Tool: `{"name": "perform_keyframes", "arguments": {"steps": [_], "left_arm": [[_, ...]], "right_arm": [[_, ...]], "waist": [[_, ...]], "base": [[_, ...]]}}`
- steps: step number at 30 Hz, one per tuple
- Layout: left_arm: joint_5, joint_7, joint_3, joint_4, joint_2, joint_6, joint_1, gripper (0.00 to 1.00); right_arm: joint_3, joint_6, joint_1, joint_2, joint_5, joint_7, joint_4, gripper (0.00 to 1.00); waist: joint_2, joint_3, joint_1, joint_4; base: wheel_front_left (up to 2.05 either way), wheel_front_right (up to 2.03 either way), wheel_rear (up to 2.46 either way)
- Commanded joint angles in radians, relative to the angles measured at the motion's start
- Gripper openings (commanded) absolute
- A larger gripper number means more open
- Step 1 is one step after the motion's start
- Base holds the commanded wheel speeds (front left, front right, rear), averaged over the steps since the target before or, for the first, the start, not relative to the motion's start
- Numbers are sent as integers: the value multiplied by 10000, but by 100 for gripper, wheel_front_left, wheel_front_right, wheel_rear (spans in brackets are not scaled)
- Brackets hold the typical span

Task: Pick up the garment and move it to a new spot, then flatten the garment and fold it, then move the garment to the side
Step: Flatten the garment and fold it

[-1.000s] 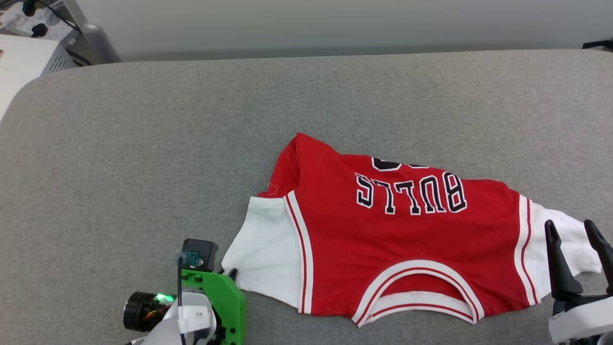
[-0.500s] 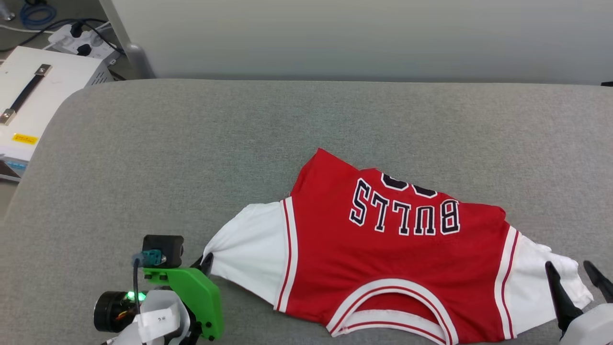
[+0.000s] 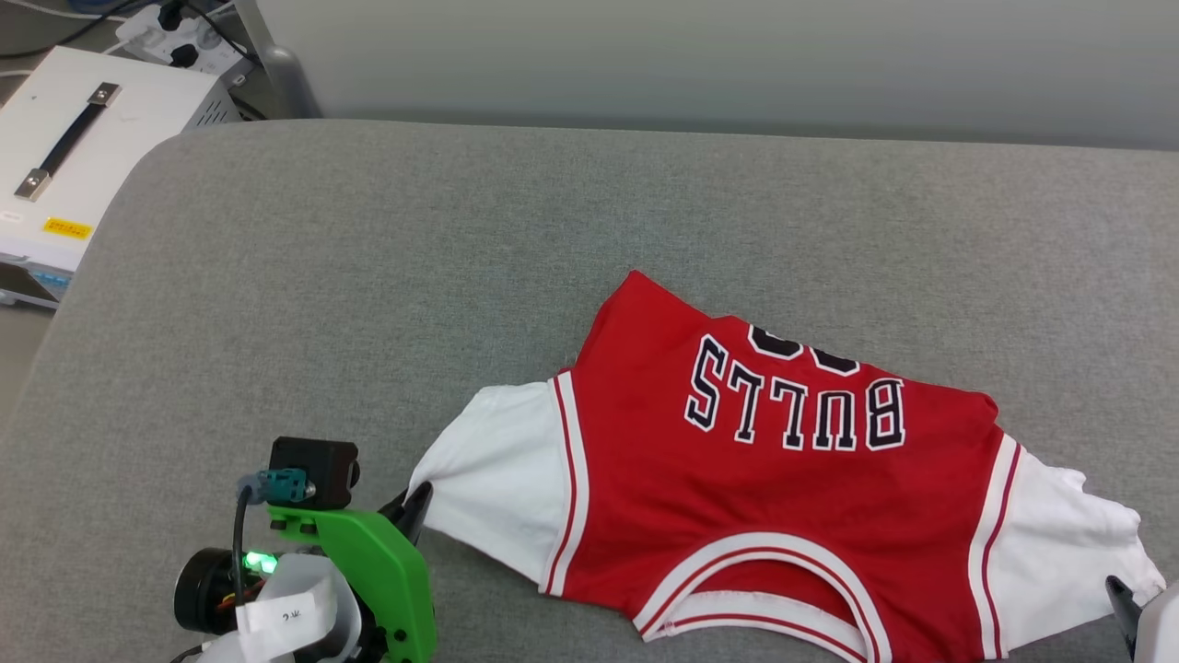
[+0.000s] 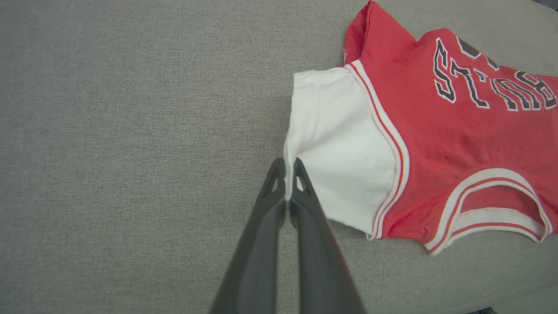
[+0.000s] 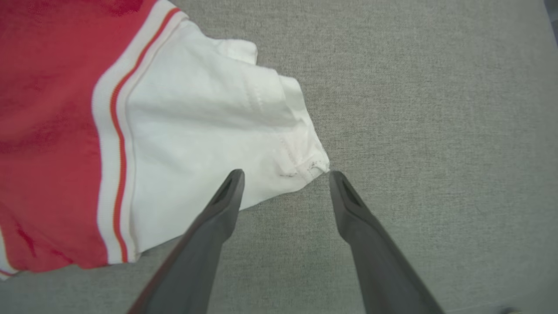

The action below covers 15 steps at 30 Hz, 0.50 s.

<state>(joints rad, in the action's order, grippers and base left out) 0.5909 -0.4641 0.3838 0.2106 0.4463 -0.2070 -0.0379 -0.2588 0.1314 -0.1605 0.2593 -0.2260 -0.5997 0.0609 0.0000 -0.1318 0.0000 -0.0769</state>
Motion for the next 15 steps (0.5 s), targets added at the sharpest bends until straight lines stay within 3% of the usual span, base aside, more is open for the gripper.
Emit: {"name": "perform_keyframes", "arguments": {"steps": [1,15], "left_arm": [[20,-87,1,121,106,-85,138,0],[128,-530,177,629,212,-51,-26,0]], "right_arm": [[-108,-7,333,29,120,-214,-100,100],[21,-7,1206,449,-107,-941,-1940,100]], "waist": [[0,-176,0,-75],[0,-816,0,-349]], "base": [[0,0,0],[0,0,0]]}}
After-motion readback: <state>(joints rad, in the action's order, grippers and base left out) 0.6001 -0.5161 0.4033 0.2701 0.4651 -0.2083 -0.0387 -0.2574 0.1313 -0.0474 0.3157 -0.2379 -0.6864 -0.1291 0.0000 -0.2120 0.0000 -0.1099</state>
